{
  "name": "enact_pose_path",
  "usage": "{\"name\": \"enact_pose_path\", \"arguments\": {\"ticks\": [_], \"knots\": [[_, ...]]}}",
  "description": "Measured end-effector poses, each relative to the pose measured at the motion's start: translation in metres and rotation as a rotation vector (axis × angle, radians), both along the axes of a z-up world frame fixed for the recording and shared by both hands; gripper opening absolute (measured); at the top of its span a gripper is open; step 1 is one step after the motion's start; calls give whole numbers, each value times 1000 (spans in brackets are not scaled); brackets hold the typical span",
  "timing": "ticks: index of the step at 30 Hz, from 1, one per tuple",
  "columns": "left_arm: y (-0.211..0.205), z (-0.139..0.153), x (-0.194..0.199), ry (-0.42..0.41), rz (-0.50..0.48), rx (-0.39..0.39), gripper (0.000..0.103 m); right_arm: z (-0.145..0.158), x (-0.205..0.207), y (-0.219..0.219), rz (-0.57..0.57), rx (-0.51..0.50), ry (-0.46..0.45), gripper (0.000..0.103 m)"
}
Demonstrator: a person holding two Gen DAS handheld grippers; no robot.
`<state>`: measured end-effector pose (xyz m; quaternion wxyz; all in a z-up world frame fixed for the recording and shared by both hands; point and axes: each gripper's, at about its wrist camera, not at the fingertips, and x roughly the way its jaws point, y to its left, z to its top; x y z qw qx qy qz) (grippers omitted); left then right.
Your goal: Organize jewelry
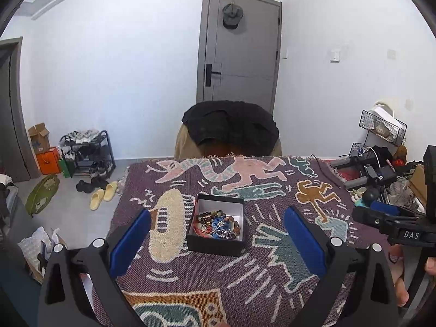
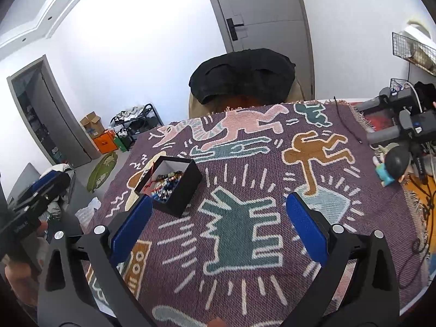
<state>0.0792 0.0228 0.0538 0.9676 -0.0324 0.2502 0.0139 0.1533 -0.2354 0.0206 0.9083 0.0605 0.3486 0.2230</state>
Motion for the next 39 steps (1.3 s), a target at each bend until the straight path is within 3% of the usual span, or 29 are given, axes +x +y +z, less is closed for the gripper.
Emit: {"name": "enact_pose_path", "arguments": {"ticks": [7, 18, 39], "knots": [[-4, 7, -34, -21, 8, -32, 95, 7, -22, -12, 6, -12, -21, 98], [-6, 3, -80, -44, 19, -13, 95, 9, -53, -26, -14, -26, -42, 98], [-10, -6, -93, -68, 12, -33, 95, -13, -52, -38, -29, -16, -31, 98]]}}
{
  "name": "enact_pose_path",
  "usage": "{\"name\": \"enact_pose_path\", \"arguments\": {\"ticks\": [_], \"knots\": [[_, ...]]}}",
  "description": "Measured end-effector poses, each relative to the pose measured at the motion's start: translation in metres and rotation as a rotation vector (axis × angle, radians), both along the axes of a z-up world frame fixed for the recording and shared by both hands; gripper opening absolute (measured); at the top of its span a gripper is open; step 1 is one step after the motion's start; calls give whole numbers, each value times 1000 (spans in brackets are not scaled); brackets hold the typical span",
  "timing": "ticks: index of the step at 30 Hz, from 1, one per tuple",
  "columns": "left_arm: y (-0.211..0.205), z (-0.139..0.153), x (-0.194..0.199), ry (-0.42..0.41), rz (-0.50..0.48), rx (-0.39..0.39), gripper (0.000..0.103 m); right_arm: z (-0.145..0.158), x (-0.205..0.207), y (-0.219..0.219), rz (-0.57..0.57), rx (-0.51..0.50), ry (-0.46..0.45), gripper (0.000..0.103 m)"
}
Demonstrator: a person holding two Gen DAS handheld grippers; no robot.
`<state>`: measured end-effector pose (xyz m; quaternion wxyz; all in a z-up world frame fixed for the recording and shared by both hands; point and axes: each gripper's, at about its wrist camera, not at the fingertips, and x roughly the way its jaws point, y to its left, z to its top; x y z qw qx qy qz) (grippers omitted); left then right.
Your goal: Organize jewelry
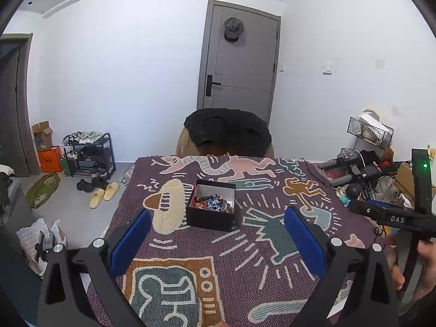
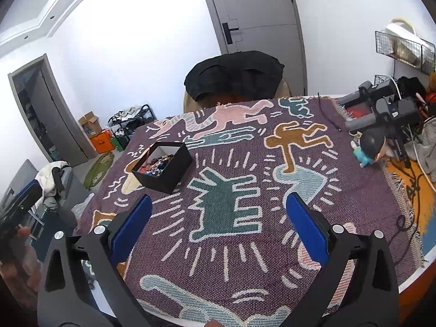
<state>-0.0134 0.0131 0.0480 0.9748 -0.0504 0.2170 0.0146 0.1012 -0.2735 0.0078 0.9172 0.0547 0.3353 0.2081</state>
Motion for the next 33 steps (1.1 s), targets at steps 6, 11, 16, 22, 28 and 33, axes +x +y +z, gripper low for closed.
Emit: {"name": "enact_pose_path", "arguments": {"ticks": [6, 11, 16, 22, 28, 33], "knots": [[-1, -4, 2, 9, -3, 11, 95, -4, 3, 0, -10, 3, 14, 98], [3, -8, 6, 25, 1, 3, 95, -1, 0, -1, -19, -7, -2, 98], [9, -9, 7, 19, 18, -18, 95, -1, 1, 0, -23, -7, 4, 98], [13, -11, 9, 33, 20, -35, 95, -2, -1, 3, -22, -18, -4, 98], [17, -11, 7, 28, 29, -48, 95, -2, -2, 6, -15, -22, -5, 98], [20, -11, 7, 28, 35, -53, 95, 0, -4, 6, -13, -21, -13, 98]]}}
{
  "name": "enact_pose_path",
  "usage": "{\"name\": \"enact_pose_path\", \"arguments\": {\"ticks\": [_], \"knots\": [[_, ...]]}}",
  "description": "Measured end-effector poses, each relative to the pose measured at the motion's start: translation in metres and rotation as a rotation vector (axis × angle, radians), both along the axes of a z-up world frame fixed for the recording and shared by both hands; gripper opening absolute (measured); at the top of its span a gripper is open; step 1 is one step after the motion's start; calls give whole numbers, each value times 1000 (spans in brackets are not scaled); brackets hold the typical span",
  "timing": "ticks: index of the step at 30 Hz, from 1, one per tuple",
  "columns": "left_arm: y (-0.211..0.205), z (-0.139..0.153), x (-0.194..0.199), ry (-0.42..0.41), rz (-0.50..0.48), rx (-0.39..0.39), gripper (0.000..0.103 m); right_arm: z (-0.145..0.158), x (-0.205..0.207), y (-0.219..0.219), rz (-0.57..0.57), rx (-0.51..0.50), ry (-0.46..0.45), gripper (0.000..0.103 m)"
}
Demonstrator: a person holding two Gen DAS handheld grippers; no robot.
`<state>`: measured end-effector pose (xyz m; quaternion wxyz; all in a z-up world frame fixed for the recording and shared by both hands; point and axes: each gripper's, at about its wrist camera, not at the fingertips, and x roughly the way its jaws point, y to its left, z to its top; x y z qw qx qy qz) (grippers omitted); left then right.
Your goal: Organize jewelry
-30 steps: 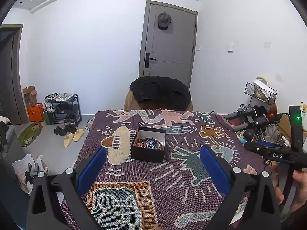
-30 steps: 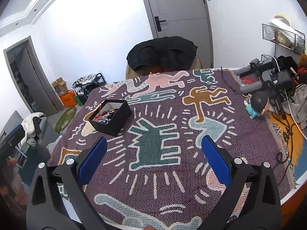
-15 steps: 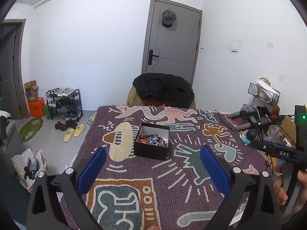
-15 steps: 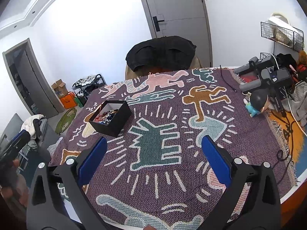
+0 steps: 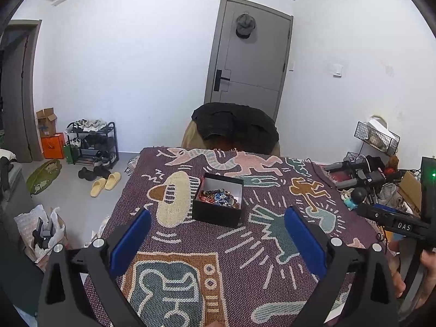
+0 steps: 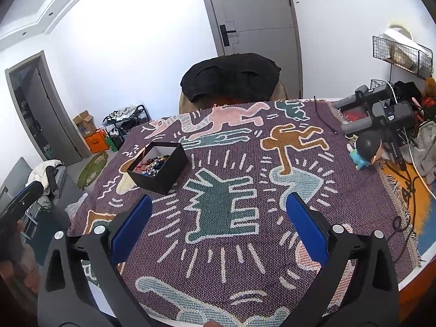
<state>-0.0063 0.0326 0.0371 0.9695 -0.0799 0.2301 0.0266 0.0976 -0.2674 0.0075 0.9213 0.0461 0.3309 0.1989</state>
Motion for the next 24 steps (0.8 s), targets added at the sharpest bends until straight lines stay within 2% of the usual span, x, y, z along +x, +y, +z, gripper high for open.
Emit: {"name": "enact_pose_path", "arguments": {"ticks": [12, 17, 24], "knots": [[0, 0, 1, -9, 7, -1, 95, -3, 2, 0, 0, 0, 10, 98], [-4, 0, -2, -25, 1, 28, 95, -3, 2, 1, 3, -1, 6, 98], [-4, 0, -2, -21, -12, 16, 95, -5, 2, 3, 2, -3, 9, 98]]}}
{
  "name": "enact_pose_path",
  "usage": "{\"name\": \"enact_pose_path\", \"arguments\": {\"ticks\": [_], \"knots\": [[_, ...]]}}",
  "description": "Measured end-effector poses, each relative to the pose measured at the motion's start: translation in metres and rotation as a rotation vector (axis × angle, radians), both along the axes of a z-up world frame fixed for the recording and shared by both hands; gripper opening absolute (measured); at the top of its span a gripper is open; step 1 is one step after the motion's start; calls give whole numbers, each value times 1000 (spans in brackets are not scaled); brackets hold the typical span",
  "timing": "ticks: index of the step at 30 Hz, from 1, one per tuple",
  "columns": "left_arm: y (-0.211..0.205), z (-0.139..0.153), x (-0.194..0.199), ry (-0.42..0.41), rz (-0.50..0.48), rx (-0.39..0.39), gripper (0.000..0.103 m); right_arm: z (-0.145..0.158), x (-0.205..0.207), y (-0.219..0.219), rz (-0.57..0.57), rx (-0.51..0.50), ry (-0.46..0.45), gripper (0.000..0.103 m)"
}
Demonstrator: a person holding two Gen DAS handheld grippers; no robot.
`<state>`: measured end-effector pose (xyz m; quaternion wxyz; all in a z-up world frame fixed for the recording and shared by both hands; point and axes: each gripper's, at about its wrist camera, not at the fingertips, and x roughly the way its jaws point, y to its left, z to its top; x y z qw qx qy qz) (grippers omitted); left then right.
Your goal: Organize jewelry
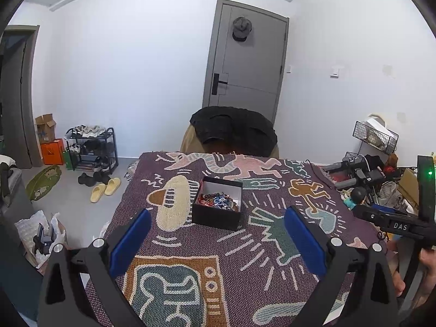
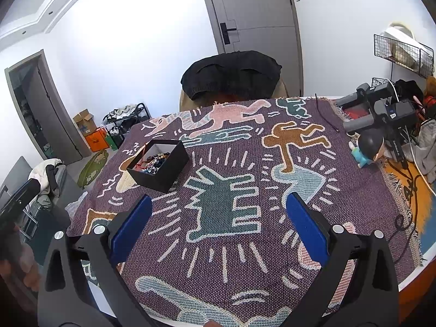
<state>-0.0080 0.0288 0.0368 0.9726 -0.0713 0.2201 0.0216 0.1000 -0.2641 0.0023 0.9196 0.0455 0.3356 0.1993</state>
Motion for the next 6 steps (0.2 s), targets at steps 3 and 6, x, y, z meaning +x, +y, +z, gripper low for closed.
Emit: {"name": "enact_pose_path", "arguments": {"ticks": [3, 6], "knots": [[2, -1, 0, 3, 6, -4, 95, 0, 0, 1, 0, -2, 1, 98], [3, -4, 3, 15, 8, -8, 95, -2, 0, 2, 0, -3, 3, 98]]}}
